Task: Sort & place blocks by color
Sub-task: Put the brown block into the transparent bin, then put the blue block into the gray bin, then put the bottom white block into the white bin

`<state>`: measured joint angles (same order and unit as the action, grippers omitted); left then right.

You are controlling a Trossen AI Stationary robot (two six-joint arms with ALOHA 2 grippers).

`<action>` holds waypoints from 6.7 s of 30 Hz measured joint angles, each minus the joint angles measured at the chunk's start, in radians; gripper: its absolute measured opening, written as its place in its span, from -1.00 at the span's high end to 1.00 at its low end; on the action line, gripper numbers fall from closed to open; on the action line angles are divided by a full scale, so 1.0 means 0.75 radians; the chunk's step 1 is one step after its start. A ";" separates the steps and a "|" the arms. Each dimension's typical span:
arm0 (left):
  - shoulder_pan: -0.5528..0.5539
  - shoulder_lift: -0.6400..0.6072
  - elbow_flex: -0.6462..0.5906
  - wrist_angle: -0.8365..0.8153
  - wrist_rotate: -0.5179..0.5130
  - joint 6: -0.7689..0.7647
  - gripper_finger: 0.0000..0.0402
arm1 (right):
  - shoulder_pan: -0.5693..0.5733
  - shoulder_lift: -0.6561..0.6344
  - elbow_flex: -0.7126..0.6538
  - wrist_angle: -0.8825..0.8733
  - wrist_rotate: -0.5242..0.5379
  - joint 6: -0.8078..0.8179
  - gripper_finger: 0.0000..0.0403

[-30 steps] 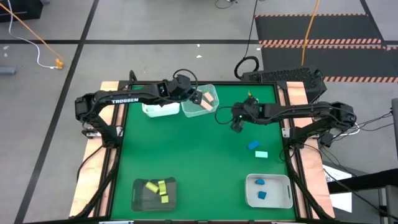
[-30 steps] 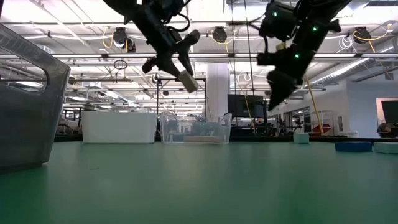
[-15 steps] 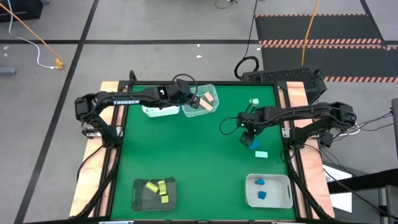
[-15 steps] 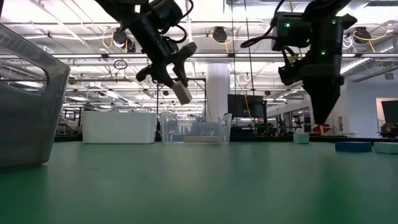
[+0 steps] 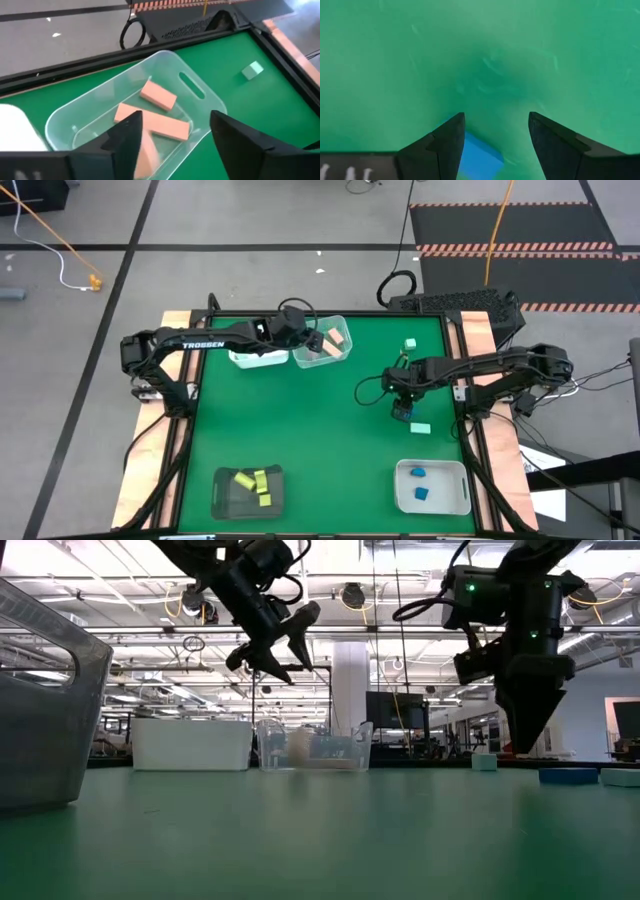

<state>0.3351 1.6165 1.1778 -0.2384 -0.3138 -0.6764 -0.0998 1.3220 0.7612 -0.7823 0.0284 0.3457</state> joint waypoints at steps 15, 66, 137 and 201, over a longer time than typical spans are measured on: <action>0.000 0.000 0.000 0.007 0.001 0.000 -0.36 | 0.037 -0.119 -0.026 -0.105 -0.319 -0.744 -0.03; -0.021 0.000 0.000 0.010 0.003 0.088 0.04 | 0.126 -0.403 -0.073 0.301 -0.061 -0.175 0.46; 0.100 0.000 0.000 0.005 0.003 0.468 0.15 | 0.727 -0.322 -0.202 -0.083 -0.062 0.910 -0.10; 0.093 0.000 0.000 0.007 0.002 0.455 0.15 | 0.699 -0.399 -0.549 0.469 0.211 0.501 0.47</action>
<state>0.4046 1.6165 1.1778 -0.2334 -0.3119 -0.3351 0.4248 1.0229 0.3492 -0.4309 0.1864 0.7216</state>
